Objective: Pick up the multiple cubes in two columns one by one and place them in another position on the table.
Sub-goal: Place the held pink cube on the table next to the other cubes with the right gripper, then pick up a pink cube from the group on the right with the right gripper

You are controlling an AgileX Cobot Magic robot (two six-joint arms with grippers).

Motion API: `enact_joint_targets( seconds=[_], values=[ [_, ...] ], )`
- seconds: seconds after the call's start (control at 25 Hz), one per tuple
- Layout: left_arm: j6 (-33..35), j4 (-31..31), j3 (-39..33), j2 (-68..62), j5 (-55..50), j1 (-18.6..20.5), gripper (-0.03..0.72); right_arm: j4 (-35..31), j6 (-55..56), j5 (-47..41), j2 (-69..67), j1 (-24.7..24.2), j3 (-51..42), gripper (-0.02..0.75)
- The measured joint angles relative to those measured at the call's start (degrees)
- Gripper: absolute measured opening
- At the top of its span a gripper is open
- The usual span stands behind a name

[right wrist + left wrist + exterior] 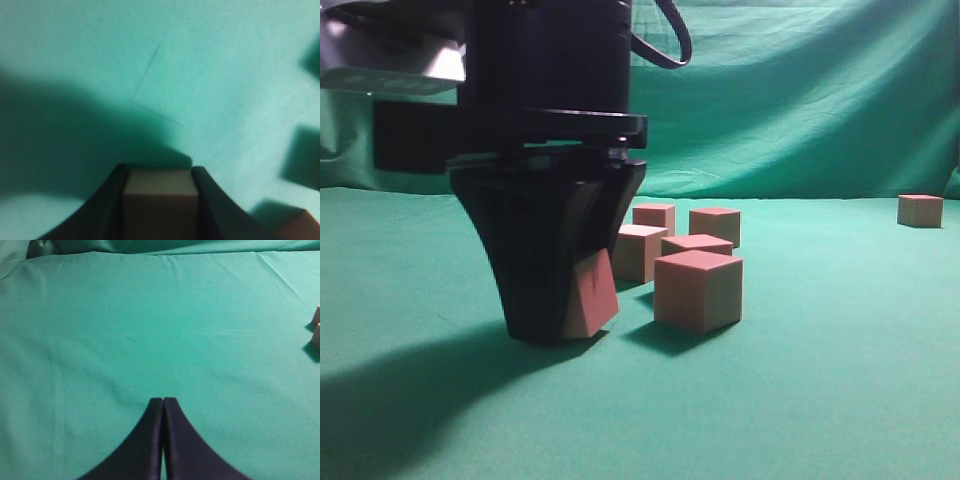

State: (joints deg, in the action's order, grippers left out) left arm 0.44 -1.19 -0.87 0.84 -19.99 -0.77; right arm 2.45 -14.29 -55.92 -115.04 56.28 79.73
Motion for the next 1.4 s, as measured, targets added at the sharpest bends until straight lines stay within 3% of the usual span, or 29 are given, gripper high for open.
enact_joint_targets(
  seconds=[0.2, 0.56, 0.72, 0.76, 1.04, 1.12, 1.16, 1.4],
  values=[
    [0.0, 0.0, 0.0, 0.0, 0.0, 0.0, 0.000, 0.0, -1.7, 0.0, 0.0, 0.0, 0.1, 0.265],
    [0.0, 0.0, 0.0, 0.0, 0.0, 0.0, 0.000, 0.0, -2.5, 0.0, 0.5, 0.0, 0.1, 0.644],
    [0.0, 0.0, 0.0, 0.0, 0.0, 0.0, 0.000, 0.2, -2.7, 0.0, 4.0, 0.0, 0.3, 0.644],
    [0.0, 0.0, 0.0, 0.0, 0.0, 0.0, 0.000, 0.3, -2.7, -0.2, 5.0, 0.0, 0.7, 0.686],
    [0.0, 0.0, 0.0, 0.0, 0.0, 0.0, 0.000, 2.3, 1.1, -3.9, 14.4, 0.0, 6.2, 0.670],
    [0.0, 0.0, 0.0, 0.0, 0.0, 0.0, 0.000, 5.4, 5.1, -6.4, 16.9, 0.0, 7.8, 0.670],
    [0.0, 0.0, 0.0, 0.0, 0.0, 0.0, 0.000, 7.6, 6.9, -8.3, 18.0, 0.0, 8.5, 0.611],
    [0.0, 0.0, 0.0, 0.0, 0.0, 0.0, 0.000, 21.6, 17.0, -14.9, 22.6, -0.7, 10.3, 0.611]
  ],
)
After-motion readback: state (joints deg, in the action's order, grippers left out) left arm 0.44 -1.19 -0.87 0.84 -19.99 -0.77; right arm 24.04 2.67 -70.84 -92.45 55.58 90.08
